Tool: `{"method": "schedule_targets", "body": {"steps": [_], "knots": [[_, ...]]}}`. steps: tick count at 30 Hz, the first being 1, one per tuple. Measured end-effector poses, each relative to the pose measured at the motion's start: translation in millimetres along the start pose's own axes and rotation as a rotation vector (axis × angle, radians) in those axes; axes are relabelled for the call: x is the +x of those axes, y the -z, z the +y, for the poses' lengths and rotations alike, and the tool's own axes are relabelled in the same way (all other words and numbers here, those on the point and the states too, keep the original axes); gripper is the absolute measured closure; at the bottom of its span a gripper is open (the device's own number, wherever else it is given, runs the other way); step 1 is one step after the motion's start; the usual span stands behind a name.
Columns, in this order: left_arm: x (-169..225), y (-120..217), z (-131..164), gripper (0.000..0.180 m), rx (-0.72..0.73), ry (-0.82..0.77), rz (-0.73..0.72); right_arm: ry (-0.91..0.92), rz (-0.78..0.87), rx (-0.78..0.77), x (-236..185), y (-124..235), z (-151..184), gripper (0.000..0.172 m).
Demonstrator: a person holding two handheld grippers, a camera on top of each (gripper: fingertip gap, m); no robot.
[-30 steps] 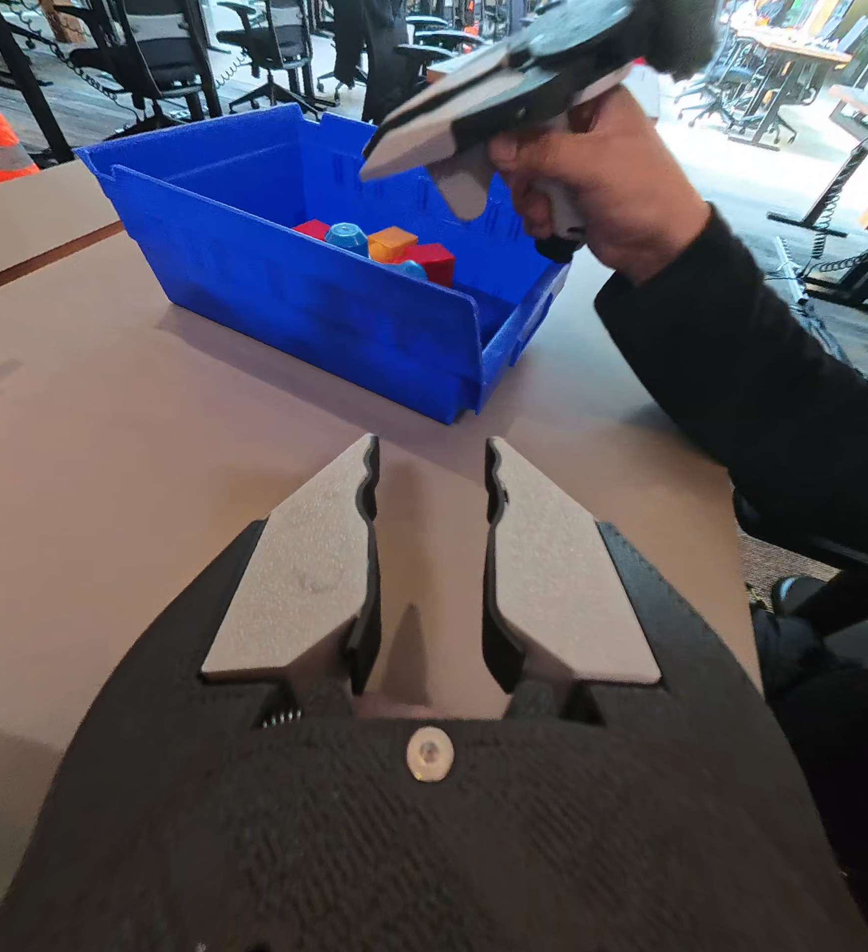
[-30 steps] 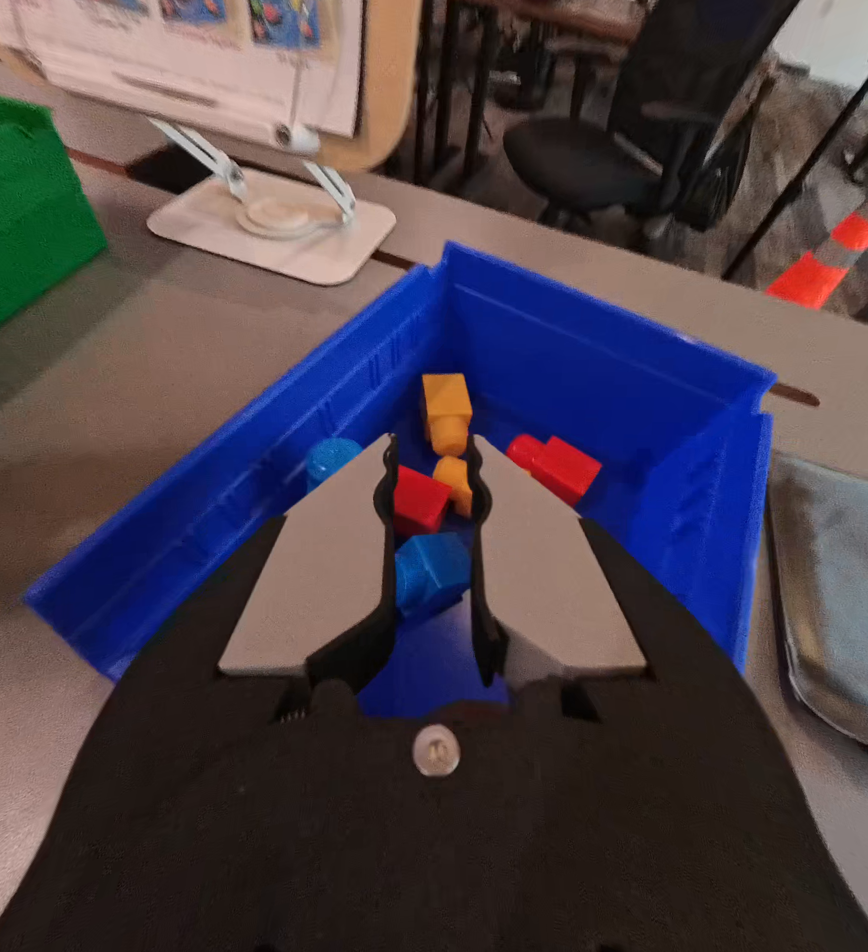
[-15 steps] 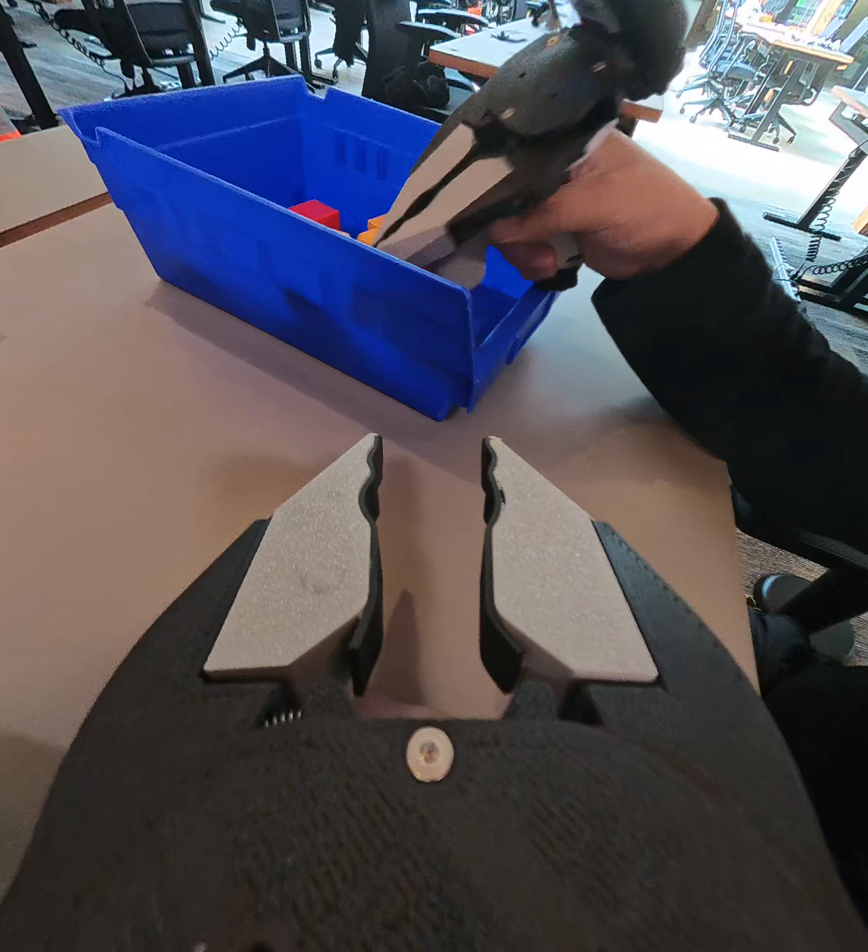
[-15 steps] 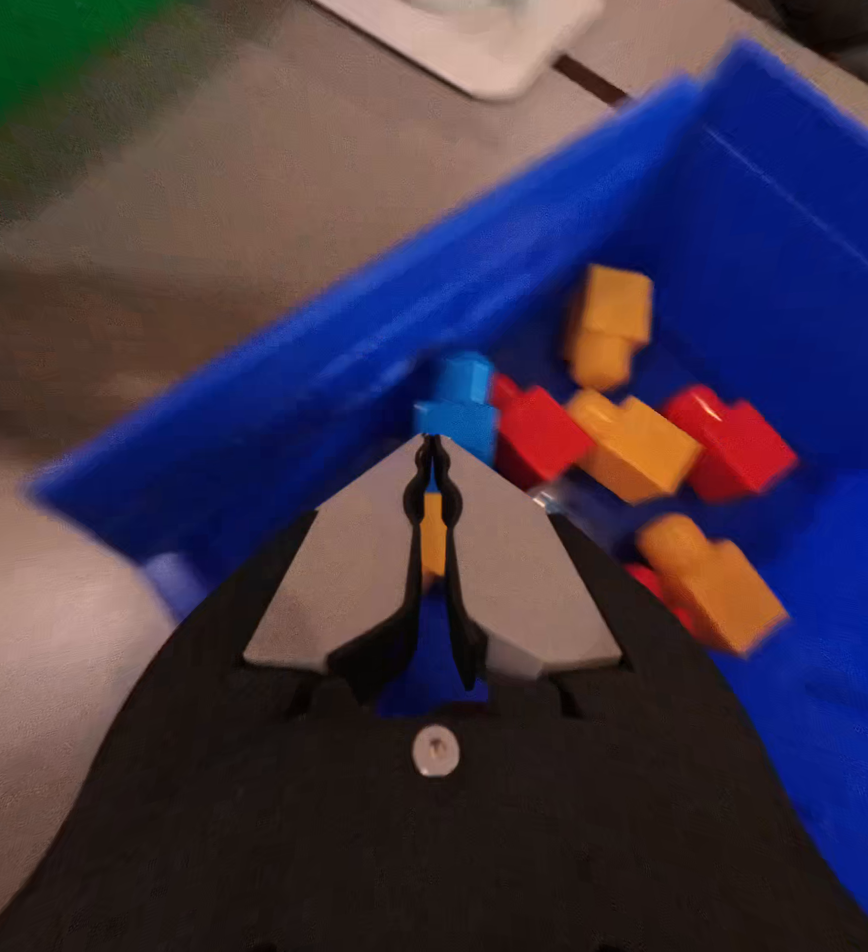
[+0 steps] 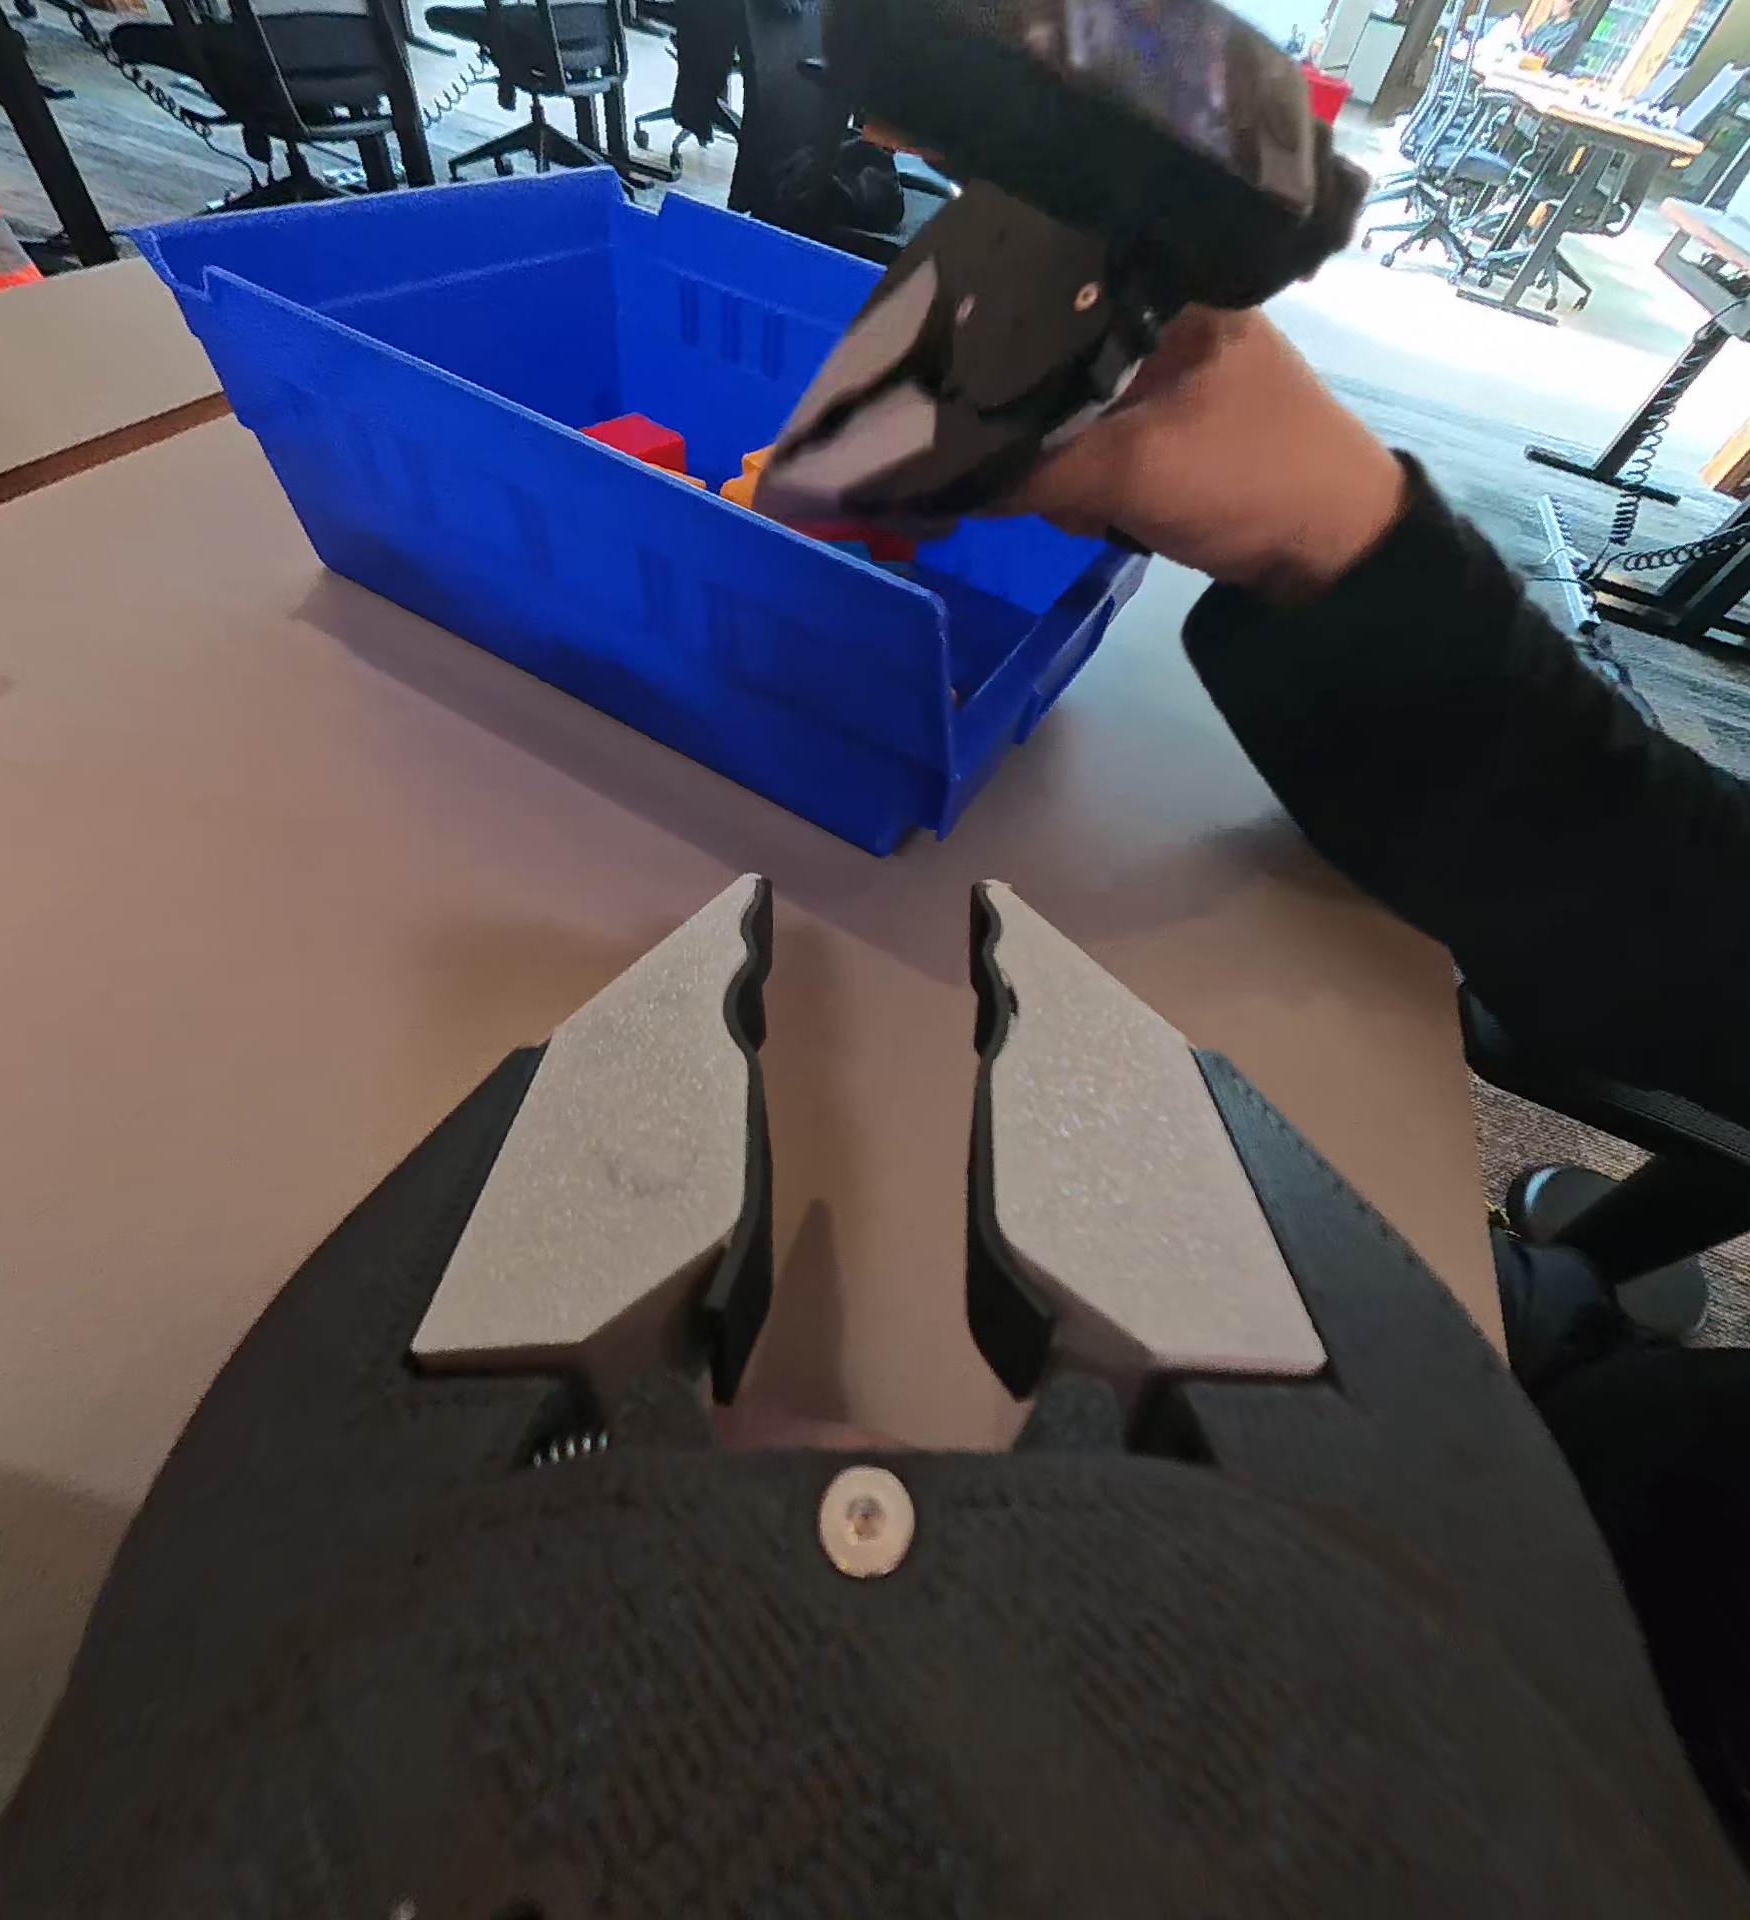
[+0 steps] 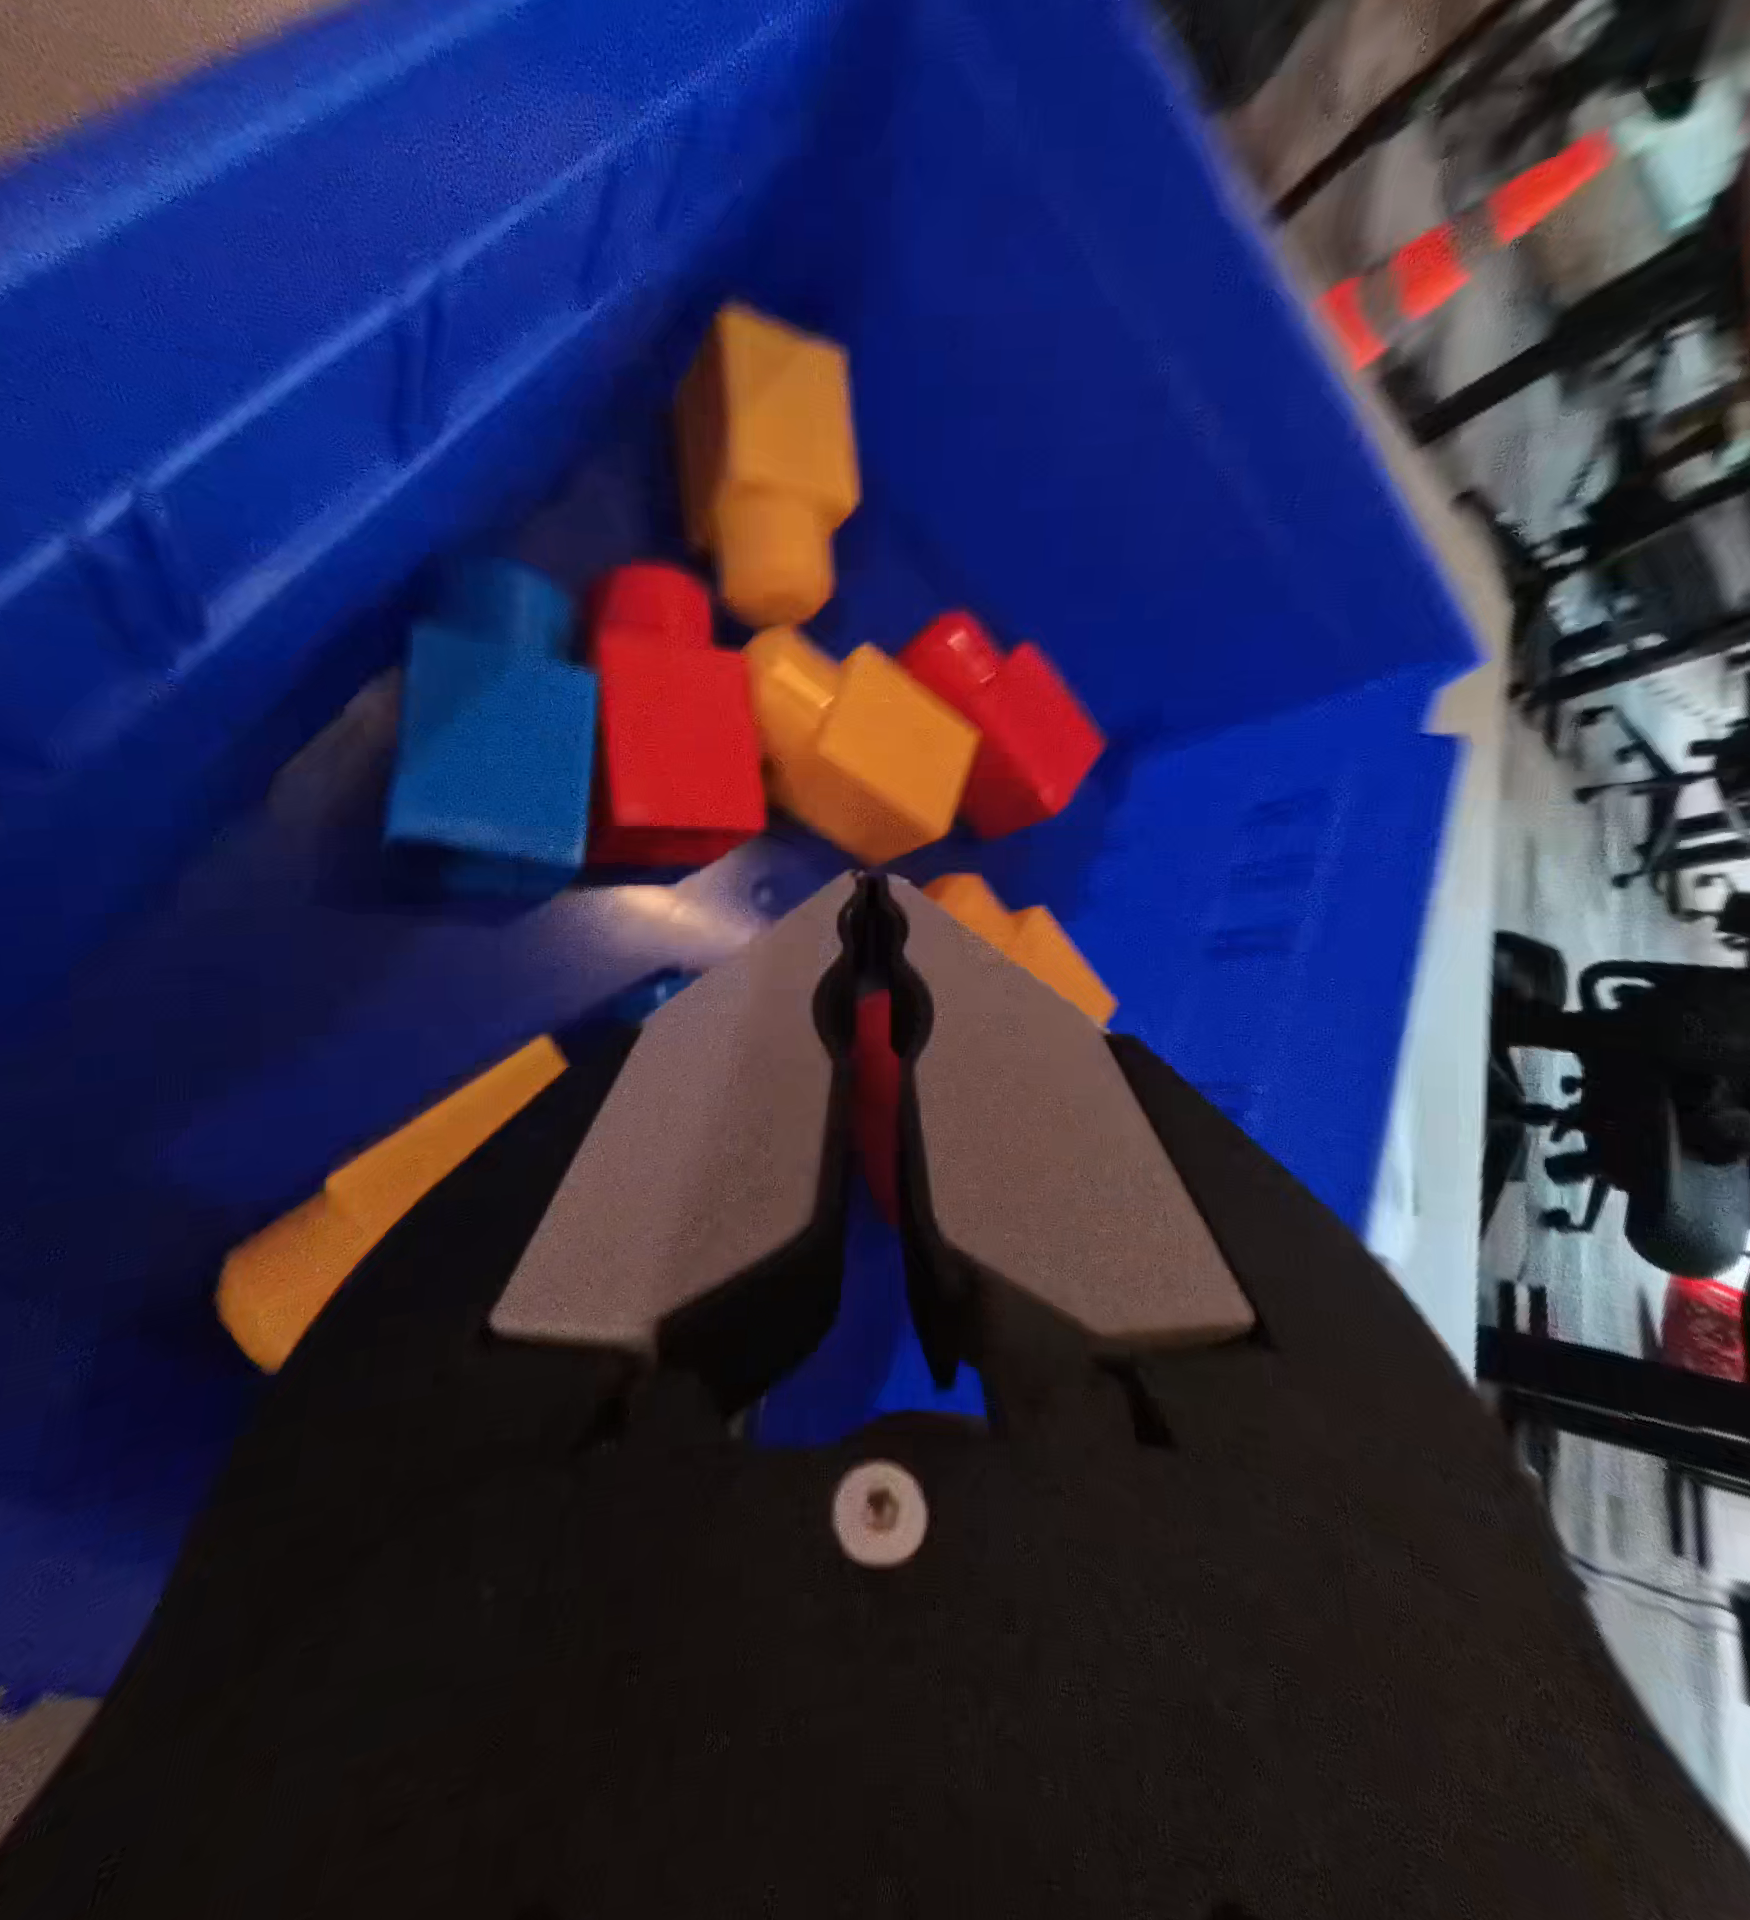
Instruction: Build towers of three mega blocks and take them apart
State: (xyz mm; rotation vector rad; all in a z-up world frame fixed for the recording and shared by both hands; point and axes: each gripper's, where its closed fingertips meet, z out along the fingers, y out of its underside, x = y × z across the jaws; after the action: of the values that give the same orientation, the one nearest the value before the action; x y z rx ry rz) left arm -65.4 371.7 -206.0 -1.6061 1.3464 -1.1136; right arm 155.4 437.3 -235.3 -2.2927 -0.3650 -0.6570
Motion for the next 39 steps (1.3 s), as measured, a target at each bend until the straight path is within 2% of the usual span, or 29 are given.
{"method": "schedule_targets", "body": {"steps": [1, 2, 4, 5, 6, 7, 8, 9, 10, 11, 12, 14, 17, 18, 20, 23, 24, 26, 29, 30, 31, 34, 35, 36, 37, 38, 39], "knots": [[0.1, 0.5, -0.5, 0.144, 0.002, -0.001, -0.001, -0.082, 0.012, 0.147, 10.1, 16.5, -22.3, 0.172], [0.7, 1.0, -1.2, 0.143, 0.005, -0.003, 0.0, -0.187, -0.059, 0.351, 10.5, 41.2, -50.9, 0.172], [0.3, 1.2, -1.7, 0.139, 0.005, -0.007, -0.006, -0.344, -0.296, 0.737, -2.1, 96.0, -95.1, 0.172], [-0.8, 1.4, -1.0, 0.135, 0.001, -0.01, -0.011, -0.342, -0.411, 0.841, -13.8, 115.4, -105.5, 0.172], [-1.6, 1.7, 0.4, 0.129, -0.005, -0.011, -0.013, -0.319, -0.485, 0.88, -25.3, 125.8, -111.2, 0.172], [-1.9, 1.9, 2.8, 0.122, -0.015, -0.01, -0.011, -0.29, -0.525, 0.899, -36.7, 130.8, -116.0, 0.144], [-0.7, 1.8, 7.6, 0.115, -0.033, -0.008, 0.002, -0.249, -0.573, 0.914, -51.5, 135.9, -120.7, 0.109], [1.4, 1.8, 14.5, 0.106, -0.064, -0.003, 0.021, -0.19, -0.664, 0.916, -73.6, 143.9, -123.3, 0.086], [2.4, 3.2, 21.5, 0.099, -0.099, 0.004, 0.025, -0.122, -0.78, 0.905, -97.9, 154.7, -122.9, 0.073], [3.6, 7.1, 25.3, 0.098, -0.118, 0.01, 0.021, -0.065, -0.834, 0.895, -113.3, 162.3, -121.9, 0.079], [8.6, 14.4, 24.2, 0.098, -0.11, 0.011, 0.027, -0.04, -0.811, 0.906, -117.7, 165.4, -123.7, 0.085], [16.4, 40.8, 4.3, 0.101, -0.015, 0.008, 0.012, -0.022, -0.756, 0.959, -117.4, 173.1, -127.5, 0.087], [-14.4, 105.4, -25.8, 0.124, 0.067, 0.044, -0.167, -0.071, -0.754, 0.97, -108.1, 174.8, -128.7, 0.094], [-28.9, 128.2, -27.6, 0.125, 0.027, 0.045, -0.21, -0.096, -0.77, 0.962, -105.4, 173.6, -128.1, 0.095], [-61.9, 168.3, -12.8, 0.12, -0.165, 0.024, -0.265, -0.137, -0.801, 0.942, -101.5, 171.2, -126.9, 0.097], [-90.1, 209.6, 32.9, 0.118, -0.529, 0.069, -0.132, -0.159, -0.834, 0.953, -98.9, 175.6, -127.0, 0.097], [-105.3, 218.2, 44.6, 0.119, -0.612, 0.074, -0.144, -0.158, -0.838, 0.959, -98.9, 177.5, -127.3, 0.098], [-127.7, 226.0, 69.5, 0.121, -0.768, 0.059, -0.164, -0.139, -0.825, 0.957, -100.2, 176.8, -127.2, 0.101], [-131.8, 229.3, 115.4, 0.118, -1.02, 0.023, -0.089, -0.112, -0.79, 0.918, -102.9, 167.0, -124.4, 0.102], [-134.5, 228.7, 124.9, 0.123, -1.069, 0.008, -0.086, -0.108, -0.792, 0.902, -104.4, 164.0, -123.0, 0.102], [-133.0, 222.2, 124.0, 0.129, -1.053, 0.028, -0.056, -0.107, -0.799, 0.889, -105.8, 162.0, -121.9, 0.102], [-134.6, 203.6, 122.8, 0.121, -1.015, 0.067, -0.043, -0.103, -0.817, 0.868, -109.1, 160.7, -120.0, 0.103], [-143.6, 198.7, 126.3, 0.12, -1.025, 0.03, -0.096, -0.099, -0.818, 0.87, -109.8, 161.8, -120.1, 0.104], [-168.5, 199.4, 131.3, 0.137, -1.069, -0.077, -0.242, -0.092, -0.814, 0.876, -109.7, 163.2, -120.4, 0.104], [-197.9, 203.3, 129.1, 0.134, -1.098, -0.194, -0.422, -0.087, -0.806, 0.883, -109.2, 164.3, -120.8, 0.105], [-213.9, 201.3, 118.9, 0.13, -1.059, -0.232, -0.528, -0.082, -0.796, 0.89, -108.6, 165.0, -121.0, 0.105], [-216.6, 197.0, 113.0, 0.133, -1.014, -0.207, -0.546, -0.078, -0.788, 0.896, -107.7, 165.1, -121.0, 0.106]]}}
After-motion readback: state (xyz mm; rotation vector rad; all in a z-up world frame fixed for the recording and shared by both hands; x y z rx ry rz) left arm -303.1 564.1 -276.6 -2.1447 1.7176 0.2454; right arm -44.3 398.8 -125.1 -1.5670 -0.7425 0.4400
